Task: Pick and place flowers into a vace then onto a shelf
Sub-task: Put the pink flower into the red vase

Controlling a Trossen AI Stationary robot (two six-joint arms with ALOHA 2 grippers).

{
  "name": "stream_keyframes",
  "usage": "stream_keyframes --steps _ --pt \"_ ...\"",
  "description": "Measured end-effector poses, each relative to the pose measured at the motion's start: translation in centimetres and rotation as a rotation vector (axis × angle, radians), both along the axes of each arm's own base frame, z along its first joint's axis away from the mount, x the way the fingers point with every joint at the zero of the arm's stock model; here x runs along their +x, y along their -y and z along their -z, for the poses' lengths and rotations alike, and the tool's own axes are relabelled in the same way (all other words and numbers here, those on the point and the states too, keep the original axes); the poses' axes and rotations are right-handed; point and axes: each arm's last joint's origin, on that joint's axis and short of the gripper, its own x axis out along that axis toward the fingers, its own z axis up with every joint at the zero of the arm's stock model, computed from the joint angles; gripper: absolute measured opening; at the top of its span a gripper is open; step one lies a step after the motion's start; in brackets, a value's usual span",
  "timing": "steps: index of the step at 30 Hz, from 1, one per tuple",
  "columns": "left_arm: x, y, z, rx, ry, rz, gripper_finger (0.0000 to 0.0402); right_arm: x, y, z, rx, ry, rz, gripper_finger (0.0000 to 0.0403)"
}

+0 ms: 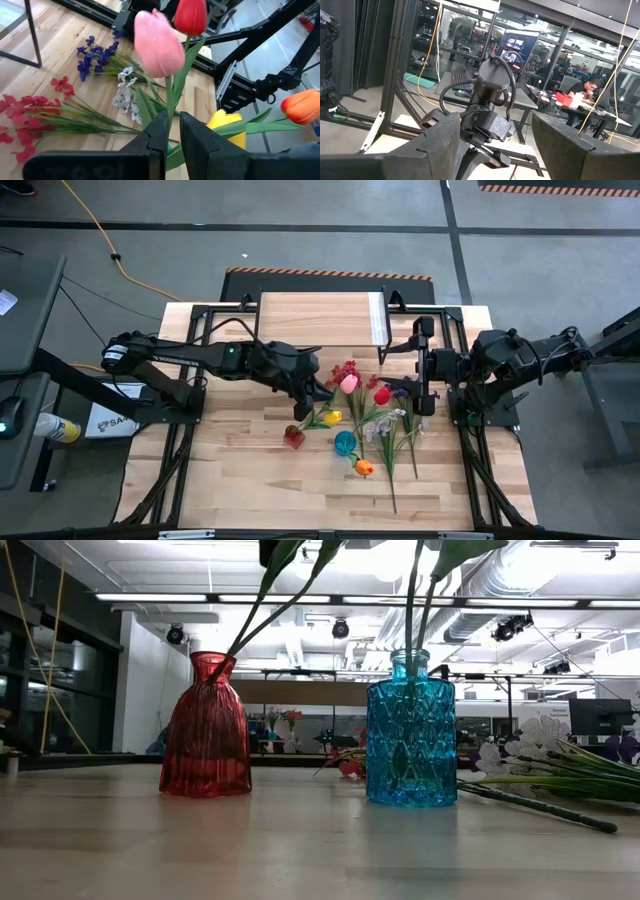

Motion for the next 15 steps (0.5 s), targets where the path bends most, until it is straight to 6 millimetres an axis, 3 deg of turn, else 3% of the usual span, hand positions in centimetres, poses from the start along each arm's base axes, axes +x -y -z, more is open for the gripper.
stream_keyframes --steps 4,15 --pt "0.0 0.0 0.0 0.001 -0.003 -0.001 0.0083 0.0 0.0 0.0 0.001 0.0 0.0 0.0239" --pt "2.5 0.3 2.6 -0.017 -0.048 0.017 0.0083 0.0 0.0 0.0 0.017 0.0 -0.001 0.0239"
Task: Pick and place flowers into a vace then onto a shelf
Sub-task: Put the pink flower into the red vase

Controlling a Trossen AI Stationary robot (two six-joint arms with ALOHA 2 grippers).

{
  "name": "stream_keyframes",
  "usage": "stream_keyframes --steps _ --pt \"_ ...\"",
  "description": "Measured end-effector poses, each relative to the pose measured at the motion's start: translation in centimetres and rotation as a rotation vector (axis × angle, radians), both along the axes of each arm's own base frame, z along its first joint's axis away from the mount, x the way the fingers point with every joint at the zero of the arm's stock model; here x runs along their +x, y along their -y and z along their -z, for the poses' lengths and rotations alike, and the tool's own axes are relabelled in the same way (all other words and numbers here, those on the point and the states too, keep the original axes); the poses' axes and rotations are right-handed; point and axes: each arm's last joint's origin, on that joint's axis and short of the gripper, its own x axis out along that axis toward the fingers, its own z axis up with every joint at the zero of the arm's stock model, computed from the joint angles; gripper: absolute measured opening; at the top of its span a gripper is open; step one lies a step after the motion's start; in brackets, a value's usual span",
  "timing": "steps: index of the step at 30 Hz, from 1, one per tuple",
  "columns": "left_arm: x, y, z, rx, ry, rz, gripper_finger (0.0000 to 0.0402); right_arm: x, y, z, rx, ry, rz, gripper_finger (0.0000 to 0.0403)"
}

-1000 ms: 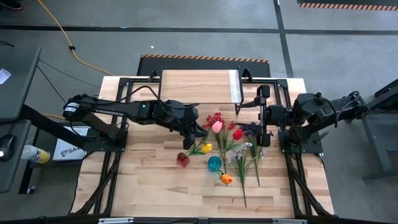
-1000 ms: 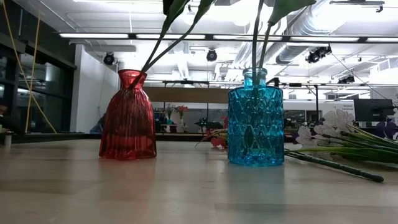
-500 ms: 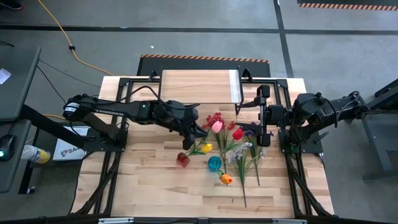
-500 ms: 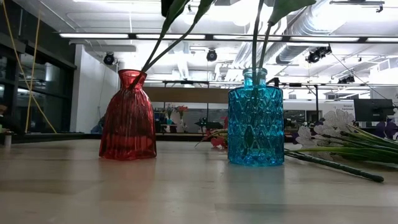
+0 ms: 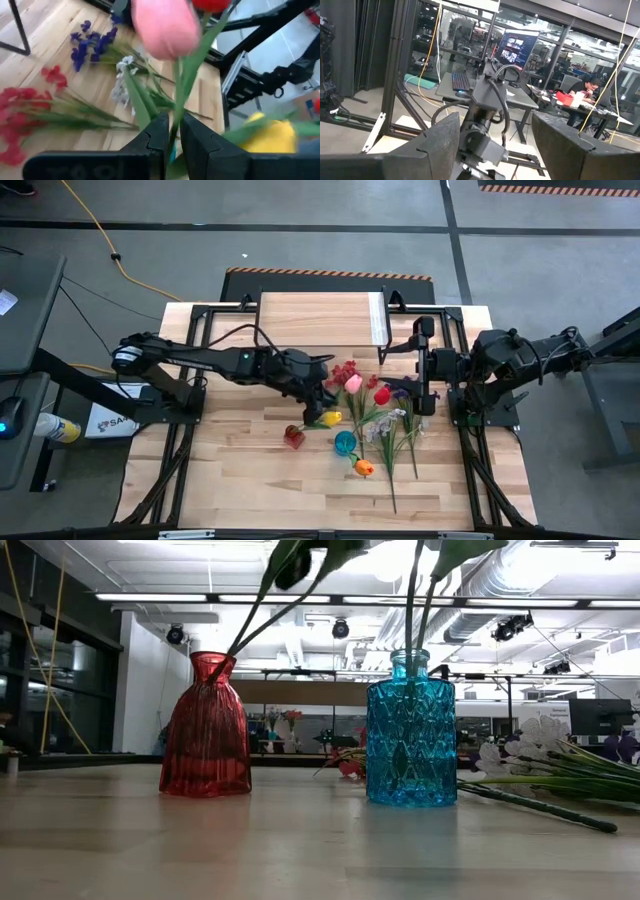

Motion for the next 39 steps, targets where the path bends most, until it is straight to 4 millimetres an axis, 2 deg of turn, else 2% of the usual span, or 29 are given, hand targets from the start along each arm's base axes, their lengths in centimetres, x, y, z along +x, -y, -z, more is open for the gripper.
stream_keyframes --steps 2,11,21,29,34,39 --pt "-0.14 -0.01 0.52 -0.007 -0.04 -0.005 0.0083 0.0 -0.01 0.04 0.002 -0.004 -0.002 0.0239" --pt "-0.02 0.04 -0.01 -0.021 0.002 0.005 0.0083 0.01 -0.01 0.09 -0.001 -0.009 -0.002 0.0239" --pt "0.24 0.17 0.42 -0.04 -0.012 0.034 0.0083 0.01 -0.01 0.14 -0.003 -0.014 -0.003 0.0239" --pt "0.42 0.2 0.8 -0.041 -0.029 0.036 0.0033 0.01 -0.01 0.15 -0.004 -0.015 -0.001 0.0239" --pt "0.42 0.2 0.8 -0.041 -0.029 0.036 0.0035 0.02 -0.01 0.16 -0.004 -0.016 -0.001 0.0239" --pt "0.42 0.2 0.8 -0.04 -0.029 0.035 0.0064 0.02 -0.01 0.16 -0.004 -0.016 0.0 0.0239"
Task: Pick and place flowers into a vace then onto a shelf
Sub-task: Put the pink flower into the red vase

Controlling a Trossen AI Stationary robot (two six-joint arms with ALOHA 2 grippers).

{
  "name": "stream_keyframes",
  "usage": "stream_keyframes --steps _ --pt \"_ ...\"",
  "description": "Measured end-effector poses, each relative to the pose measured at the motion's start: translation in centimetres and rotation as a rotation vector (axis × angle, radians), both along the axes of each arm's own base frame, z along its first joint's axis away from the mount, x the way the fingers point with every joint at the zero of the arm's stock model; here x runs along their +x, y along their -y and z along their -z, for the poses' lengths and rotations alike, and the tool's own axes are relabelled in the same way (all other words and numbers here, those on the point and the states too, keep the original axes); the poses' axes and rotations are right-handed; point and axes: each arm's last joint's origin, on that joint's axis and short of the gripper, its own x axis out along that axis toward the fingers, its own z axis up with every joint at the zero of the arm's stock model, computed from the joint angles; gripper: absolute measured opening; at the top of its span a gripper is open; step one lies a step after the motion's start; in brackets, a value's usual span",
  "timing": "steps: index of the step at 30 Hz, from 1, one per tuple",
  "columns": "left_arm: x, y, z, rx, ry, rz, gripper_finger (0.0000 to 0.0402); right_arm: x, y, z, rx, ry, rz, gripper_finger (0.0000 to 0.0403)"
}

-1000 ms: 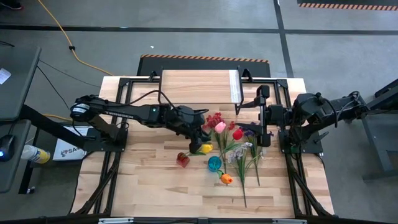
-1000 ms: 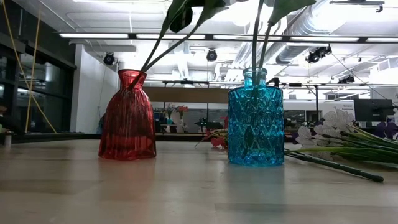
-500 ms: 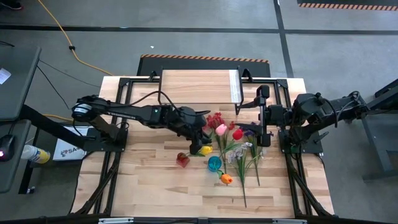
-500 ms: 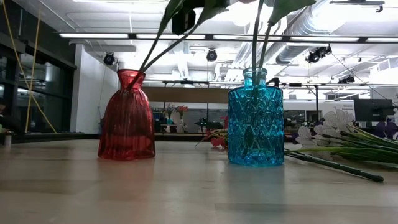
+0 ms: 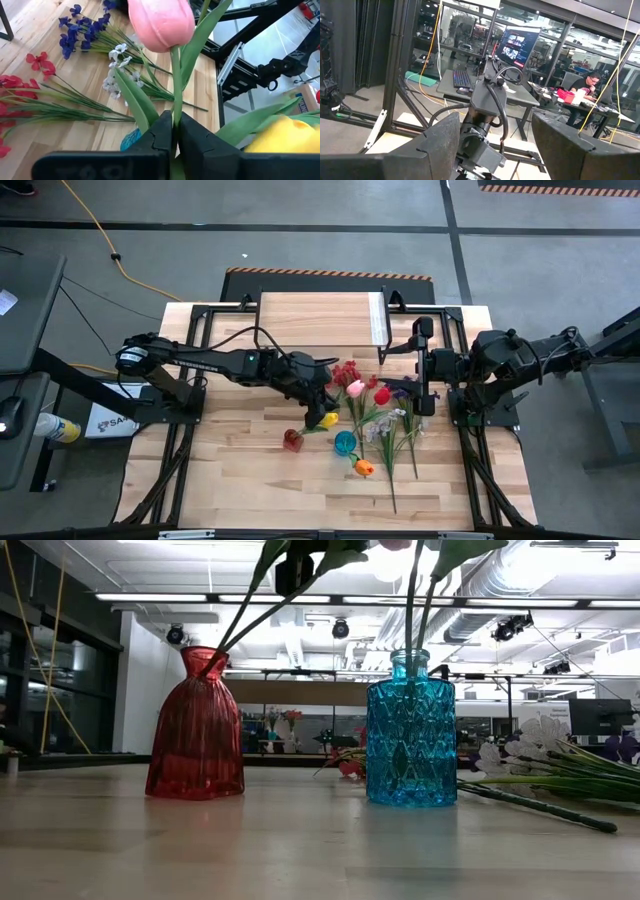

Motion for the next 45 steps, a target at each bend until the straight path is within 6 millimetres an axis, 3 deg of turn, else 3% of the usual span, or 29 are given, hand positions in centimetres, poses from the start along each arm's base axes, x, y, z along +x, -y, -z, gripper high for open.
stream_keyframes --steps 5,16,21,28,32,40,45 --pt "0.0 0.0 0.0 0.001 0.0 0.0 0.0032 0.0 0.0 0.0 0.0 -0.001 0.0 0.0239" --pt "-0.1 0.0 -0.1 -0.003 -0.004 0.007 0.0052 0.0 0.0 0.0 0.0 -0.001 0.001 0.0239" --pt "-0.1 0.0 -0.1 0.0 -0.002 0.01 0.0032 0.0 0.0 0.0 0.0 -0.002 0.007 0.0239" --pt "-0.2 0.0 -0.2 0.0 -0.001 0.01 0.0039 0.0 0.1 0.1 -0.023 -0.01 0.053 0.0239" --pt "-0.7 0.0 -0.8 -0.001 0.011 0.01 0.0052 0.0 0.2 0.1 -0.026 -0.011 0.054 0.0239" --pt "-2.2 -0.2 -2.4 0.021 0.035 0.014 0.0032 0.0 0.2 0.2 -0.028 -0.019 0.054 0.0239" --pt "-3.3 0.2 -2.9 0.04 0.005 -0.015 0.0066 -0.1 0.2 0.2 -0.029 -0.022 0.066 0.0239"
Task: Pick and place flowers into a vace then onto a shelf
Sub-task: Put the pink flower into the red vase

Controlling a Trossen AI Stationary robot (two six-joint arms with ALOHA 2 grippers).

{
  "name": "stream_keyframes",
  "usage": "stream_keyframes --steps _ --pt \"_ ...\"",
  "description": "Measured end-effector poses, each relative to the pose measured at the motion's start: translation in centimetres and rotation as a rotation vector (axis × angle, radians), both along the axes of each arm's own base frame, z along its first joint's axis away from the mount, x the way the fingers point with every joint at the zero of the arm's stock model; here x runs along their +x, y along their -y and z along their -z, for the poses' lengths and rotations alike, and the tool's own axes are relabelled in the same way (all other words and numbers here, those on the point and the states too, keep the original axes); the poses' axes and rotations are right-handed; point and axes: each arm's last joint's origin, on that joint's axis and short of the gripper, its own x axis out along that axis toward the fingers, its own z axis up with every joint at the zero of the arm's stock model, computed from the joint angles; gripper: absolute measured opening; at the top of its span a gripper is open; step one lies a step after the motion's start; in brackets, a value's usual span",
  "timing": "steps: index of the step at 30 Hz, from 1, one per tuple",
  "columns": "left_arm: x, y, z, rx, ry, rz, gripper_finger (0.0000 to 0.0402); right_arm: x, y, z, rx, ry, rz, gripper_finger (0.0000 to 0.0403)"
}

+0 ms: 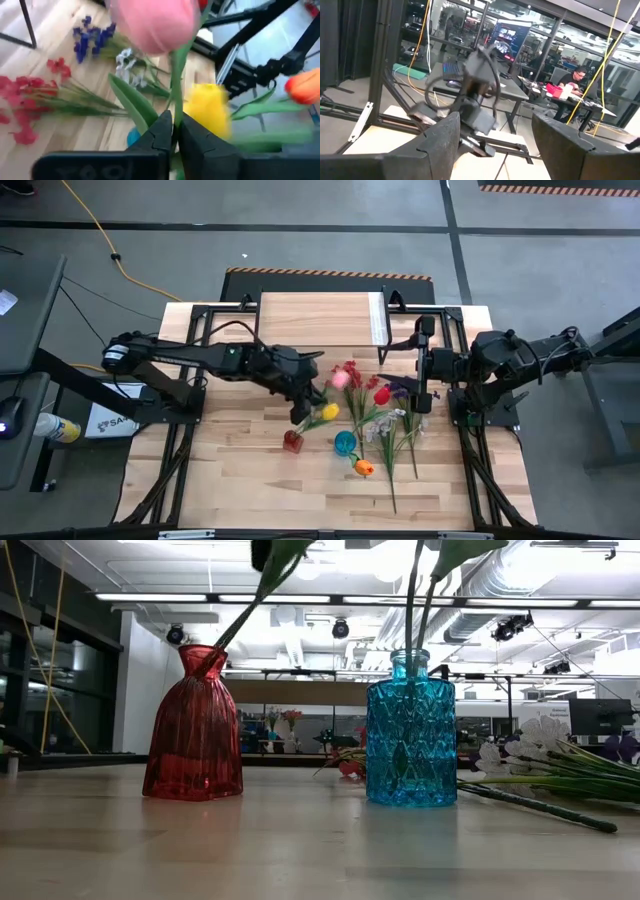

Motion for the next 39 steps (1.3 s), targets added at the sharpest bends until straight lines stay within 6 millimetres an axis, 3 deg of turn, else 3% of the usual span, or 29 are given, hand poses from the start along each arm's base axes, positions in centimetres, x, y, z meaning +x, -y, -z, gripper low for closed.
stream_keyframes --steps 11,19,39 --pt "-1.4 3.1 0.4 0.068 -0.069 -0.027 0.0034 0.0 0.1 0.0 0.002 0.002 0.03 0.0239" --pt "-2.2 4.4 0.9 0.098 -0.134 -0.108 0.0096 0.0 0.1 -0.1 0.004 0.006 0.03 0.0239" --pt "-2.7 4.3 1.4 0.093 -0.201 -0.145 0.0074 0.0 0.1 -0.1 0.007 0.011 0.029 0.0239"
